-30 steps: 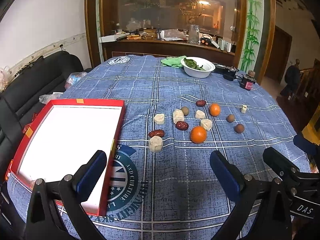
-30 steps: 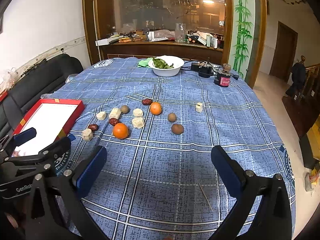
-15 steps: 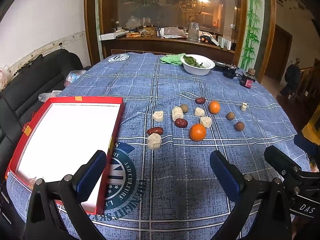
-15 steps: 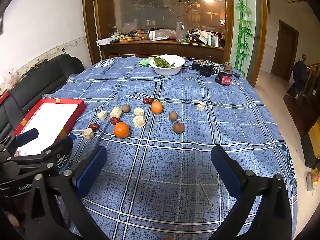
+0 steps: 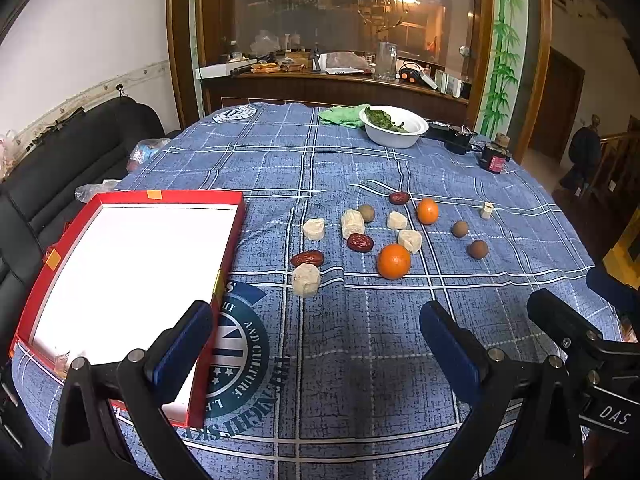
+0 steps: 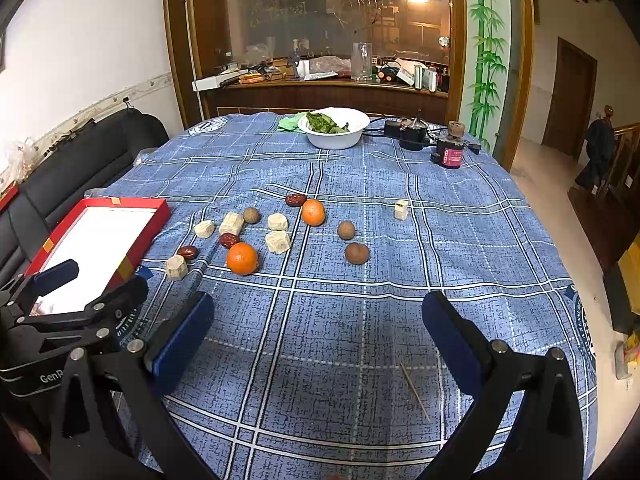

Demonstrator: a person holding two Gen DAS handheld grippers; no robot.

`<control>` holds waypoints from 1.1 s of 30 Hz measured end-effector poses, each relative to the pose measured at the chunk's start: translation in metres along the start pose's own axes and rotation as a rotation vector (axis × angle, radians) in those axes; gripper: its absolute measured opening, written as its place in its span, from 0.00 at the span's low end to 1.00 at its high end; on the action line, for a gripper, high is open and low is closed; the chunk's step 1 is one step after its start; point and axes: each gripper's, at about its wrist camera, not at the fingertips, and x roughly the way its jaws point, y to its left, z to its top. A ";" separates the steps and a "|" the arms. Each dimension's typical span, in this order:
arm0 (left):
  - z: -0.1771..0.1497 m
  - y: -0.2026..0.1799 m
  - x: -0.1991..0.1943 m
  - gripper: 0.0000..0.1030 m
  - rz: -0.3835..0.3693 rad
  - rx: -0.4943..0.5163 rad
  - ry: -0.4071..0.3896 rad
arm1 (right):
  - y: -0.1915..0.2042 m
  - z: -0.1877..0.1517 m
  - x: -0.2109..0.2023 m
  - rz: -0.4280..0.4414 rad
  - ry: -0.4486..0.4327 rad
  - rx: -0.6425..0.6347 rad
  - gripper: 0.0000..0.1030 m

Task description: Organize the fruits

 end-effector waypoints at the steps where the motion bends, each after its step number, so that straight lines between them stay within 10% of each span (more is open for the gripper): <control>1: 0.000 0.000 0.000 0.99 0.000 0.001 0.001 | 0.000 0.000 0.000 -0.003 0.001 0.000 1.00; 33: -0.007 -0.001 0.010 0.99 -0.002 0.007 0.024 | -0.004 0.000 0.005 0.004 0.010 0.013 1.00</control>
